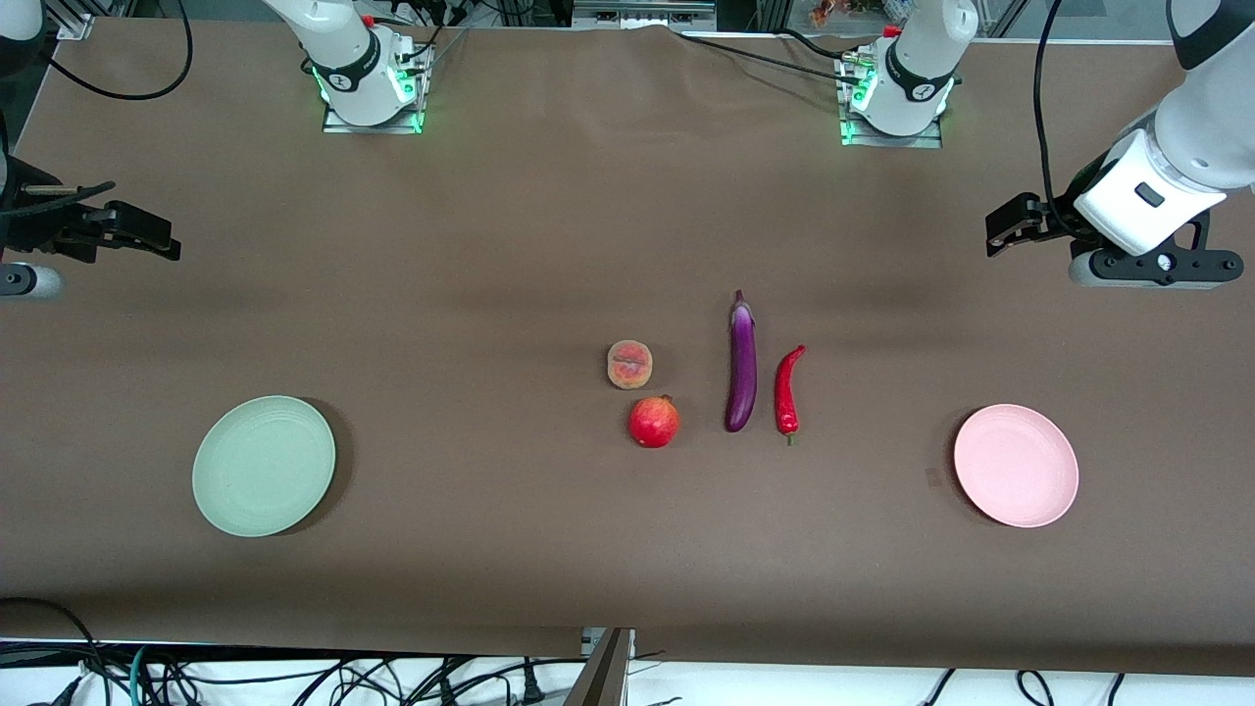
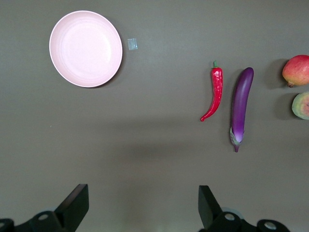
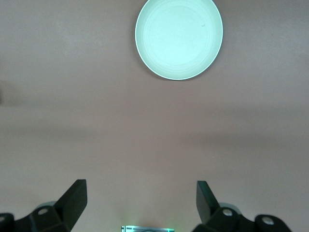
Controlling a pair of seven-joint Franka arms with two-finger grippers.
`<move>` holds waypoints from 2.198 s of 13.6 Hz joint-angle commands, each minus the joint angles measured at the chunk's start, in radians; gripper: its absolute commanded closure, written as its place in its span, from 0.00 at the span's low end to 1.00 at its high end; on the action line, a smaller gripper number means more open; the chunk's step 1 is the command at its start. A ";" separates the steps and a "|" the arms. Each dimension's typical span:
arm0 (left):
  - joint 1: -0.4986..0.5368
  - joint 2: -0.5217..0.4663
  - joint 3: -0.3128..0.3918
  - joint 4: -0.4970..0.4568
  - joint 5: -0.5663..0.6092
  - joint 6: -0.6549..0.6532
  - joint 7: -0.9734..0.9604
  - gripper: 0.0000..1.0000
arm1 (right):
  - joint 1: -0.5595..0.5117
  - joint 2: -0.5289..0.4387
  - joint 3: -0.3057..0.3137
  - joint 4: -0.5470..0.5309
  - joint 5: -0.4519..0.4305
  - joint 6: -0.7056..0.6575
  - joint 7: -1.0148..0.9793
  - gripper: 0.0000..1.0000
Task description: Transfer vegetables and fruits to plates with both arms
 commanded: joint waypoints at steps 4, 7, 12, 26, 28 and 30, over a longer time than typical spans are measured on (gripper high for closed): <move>0.003 0.015 0.000 0.031 0.006 -0.026 0.004 0.00 | -0.005 0.008 -0.001 0.022 0.014 -0.010 0.002 0.00; 0.017 0.019 0.000 0.029 0.003 -0.031 0.000 0.00 | -0.006 0.008 -0.001 0.022 0.015 -0.009 0.002 0.00; -0.006 0.062 -0.012 0.031 0.001 -0.058 0.004 0.00 | -0.006 0.012 -0.001 0.022 0.015 -0.009 -0.003 0.00; -0.162 0.514 -0.012 -0.023 -0.001 0.576 -0.111 0.00 | 0.073 0.068 0.007 0.007 0.008 0.062 0.005 0.00; -0.184 0.539 -0.010 -0.095 0.001 0.711 -0.132 0.00 | 0.174 0.129 0.007 0.010 -0.001 0.070 0.003 0.00; -0.187 0.568 -0.010 -0.164 0.004 0.852 -0.135 0.00 | 0.211 0.167 0.007 0.009 0.005 0.131 0.005 0.00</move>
